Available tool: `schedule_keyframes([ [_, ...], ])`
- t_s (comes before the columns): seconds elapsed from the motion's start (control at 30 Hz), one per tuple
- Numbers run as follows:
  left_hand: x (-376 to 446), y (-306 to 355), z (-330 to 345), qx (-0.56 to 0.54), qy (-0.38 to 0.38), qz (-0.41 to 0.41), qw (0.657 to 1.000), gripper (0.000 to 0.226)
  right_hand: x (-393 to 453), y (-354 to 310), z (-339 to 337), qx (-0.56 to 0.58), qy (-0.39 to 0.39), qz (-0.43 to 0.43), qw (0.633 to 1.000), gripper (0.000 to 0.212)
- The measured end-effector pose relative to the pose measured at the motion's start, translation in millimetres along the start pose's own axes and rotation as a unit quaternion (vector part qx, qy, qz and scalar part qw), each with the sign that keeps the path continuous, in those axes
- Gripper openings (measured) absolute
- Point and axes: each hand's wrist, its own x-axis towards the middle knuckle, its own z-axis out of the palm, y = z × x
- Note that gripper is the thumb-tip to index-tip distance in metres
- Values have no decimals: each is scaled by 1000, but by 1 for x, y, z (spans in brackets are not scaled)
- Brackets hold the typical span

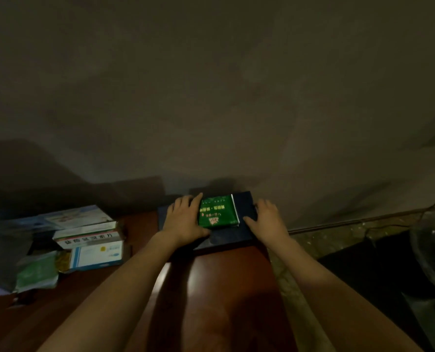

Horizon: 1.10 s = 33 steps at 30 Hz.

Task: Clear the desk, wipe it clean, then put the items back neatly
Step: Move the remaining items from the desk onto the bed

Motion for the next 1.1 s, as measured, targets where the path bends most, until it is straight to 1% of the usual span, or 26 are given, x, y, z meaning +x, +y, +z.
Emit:
schedule_keyframes([
  [0.07, 2, -6, -2, 11, 32, -11, 999, 98, 7, -4, 8, 59, 10, 20, 998, 55],
  [0.13, 0, -14, -5, 16, 55, -44, 997, 97, 10, -11, 15, 104, 10, 33, 994, 70],
  [0.2, -4, -23, -4, -5, 65, -91, 994, 97, 12, -16, 24, 125, -5, 48, 991, 88],
  [0.27, -10, -28, -2, -47, 62, -135, 988, 99, 16, -17, 32, 160, -1, 74, 984, 94],
  [0.33, -15, -29, 1, -77, 56, -162, 982, 99, 18, -17, 37, 169, 1, 107, 980, 83],
  [0.4, -20, -27, 3, -99, 62, -185, 976, 93, 15, -19, 37, 142, -3, 123, 982, 71],
  [0.53, -33, -21, 7, -139, 73, -209, 965, 81, -1, -21, 35, 102, -5, 132, 986, 68],
  [0.63, -50, -18, 4, -140, 83, -200, 966, 74, -19, -22, 34, 96, 3, 150, 984, 63],
  [0.73, -72, -14, -5, -141, 85, -202, 965, 73, -45, -21, 31, 116, 21, 171, 978, 66],
  [0.83, -97, -7, -13, -144, 75, -202, 966, 73, -74, -19, 21, 139, 39, 168, 975, 65],
  [0.93, -122, 4, -22, -136, 68, -197, 969, 73, -105, -16, 2, 120, 47, 158, 979, 60],
  [1.1, -162, 27, -39, -157, 81, -144, 974, 73, -172, -6, -23, 112, 79, 177, 975, 58],
])
